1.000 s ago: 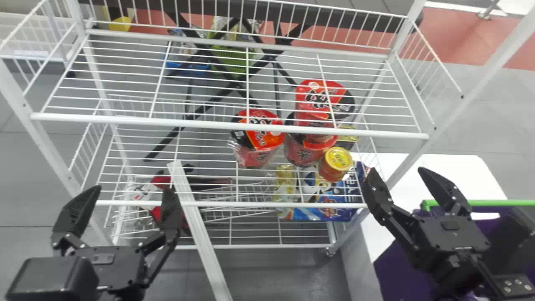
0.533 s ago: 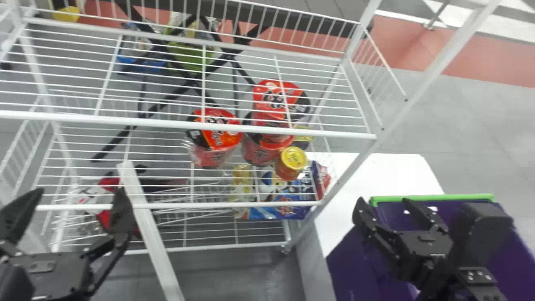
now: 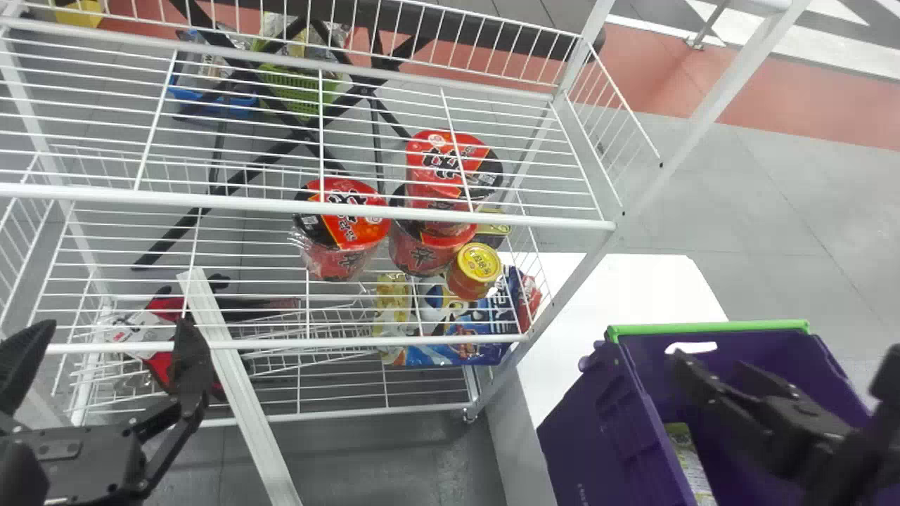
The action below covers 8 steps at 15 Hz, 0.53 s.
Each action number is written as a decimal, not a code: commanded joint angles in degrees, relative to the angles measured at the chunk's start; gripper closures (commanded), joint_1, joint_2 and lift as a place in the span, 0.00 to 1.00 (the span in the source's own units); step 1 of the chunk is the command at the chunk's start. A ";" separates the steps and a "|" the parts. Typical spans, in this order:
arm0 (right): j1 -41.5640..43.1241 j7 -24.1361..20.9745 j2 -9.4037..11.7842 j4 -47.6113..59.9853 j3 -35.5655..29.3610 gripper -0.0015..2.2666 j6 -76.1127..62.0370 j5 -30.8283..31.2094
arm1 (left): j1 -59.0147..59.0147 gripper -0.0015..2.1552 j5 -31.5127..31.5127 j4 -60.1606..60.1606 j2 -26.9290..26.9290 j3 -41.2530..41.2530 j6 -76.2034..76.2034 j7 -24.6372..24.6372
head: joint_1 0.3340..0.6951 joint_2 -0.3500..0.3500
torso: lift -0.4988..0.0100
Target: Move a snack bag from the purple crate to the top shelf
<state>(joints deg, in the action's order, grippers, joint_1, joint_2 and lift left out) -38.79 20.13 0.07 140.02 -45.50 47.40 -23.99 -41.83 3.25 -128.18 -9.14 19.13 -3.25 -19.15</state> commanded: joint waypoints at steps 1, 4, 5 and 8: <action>5.04 2.54 -0.12 -2.56 -6.53 0.08 5.47 -0.35 | 0.08 0.05 0.01 0.13 0.00 0.03 -0.05 -0.01 | 1.00 0.00 | 0.08; 8.29 6.50 -0.12 -6.08 -9.61 0.08 5.82 2.28 | 0.61 0.05 -0.08 0.65 0.00 0.21 -0.05 0.08 | 1.00 0.00 | 0.08; 9.70 9.49 -0.12 -7.66 -10.66 0.08 5.82 4.22 | 0.61 0.05 -0.08 0.83 0.00 0.30 -0.05 0.08 | 1.00 0.00 | 0.08; 10.84 14.41 2.92 -11.70 -10.92 0.08 8.11 11.69 | 0.79 0.05 -0.08 1.01 0.00 0.30 -0.05 0.08 | 1.00 0.00 | 0.08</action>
<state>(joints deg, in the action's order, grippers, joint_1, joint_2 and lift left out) -28.24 33.93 1.23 129.92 -56.54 54.03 -15.64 -41.10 3.16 -127.28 -9.14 19.49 -3.30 -19.07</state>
